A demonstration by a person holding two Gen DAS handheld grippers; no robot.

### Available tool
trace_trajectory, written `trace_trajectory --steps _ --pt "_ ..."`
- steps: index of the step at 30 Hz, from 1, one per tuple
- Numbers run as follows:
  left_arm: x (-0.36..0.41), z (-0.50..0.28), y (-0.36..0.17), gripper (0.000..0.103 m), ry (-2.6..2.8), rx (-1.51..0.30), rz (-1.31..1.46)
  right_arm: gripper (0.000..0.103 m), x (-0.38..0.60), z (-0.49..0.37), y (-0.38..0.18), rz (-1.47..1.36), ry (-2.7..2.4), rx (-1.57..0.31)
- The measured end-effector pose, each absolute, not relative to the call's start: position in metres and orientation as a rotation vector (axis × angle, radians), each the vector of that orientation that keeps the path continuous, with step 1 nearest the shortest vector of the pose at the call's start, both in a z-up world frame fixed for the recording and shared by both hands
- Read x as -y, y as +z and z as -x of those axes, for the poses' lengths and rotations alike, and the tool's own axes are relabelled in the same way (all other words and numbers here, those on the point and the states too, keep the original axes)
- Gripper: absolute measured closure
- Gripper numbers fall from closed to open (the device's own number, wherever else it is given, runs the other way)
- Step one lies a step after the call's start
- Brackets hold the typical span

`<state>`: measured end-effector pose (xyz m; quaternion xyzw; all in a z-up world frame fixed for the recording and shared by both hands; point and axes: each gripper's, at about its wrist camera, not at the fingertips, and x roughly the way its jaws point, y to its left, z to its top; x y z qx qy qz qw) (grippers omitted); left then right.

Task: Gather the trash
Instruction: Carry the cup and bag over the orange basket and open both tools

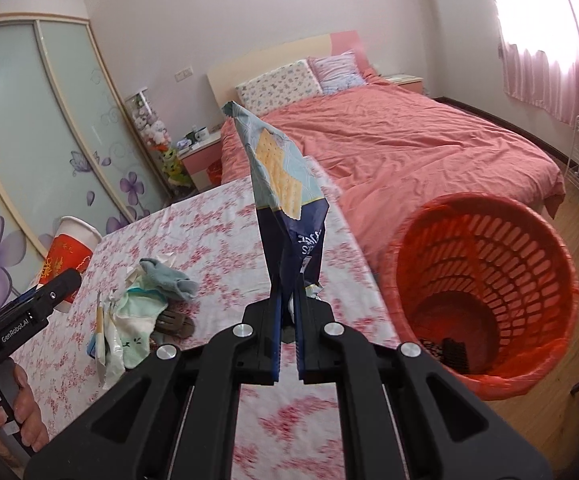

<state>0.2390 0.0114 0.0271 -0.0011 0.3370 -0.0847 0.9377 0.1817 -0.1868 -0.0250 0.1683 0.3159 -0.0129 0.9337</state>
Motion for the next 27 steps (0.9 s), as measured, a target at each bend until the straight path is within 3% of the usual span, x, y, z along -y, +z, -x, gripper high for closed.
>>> trace_trajectory --steps 27 --pt "0.182 -0.236 0.003 0.034 -0.511 -0.723 -0.068 0.097 0.312 -0.155 -0.048 -0.429 -0.204 -0.631"
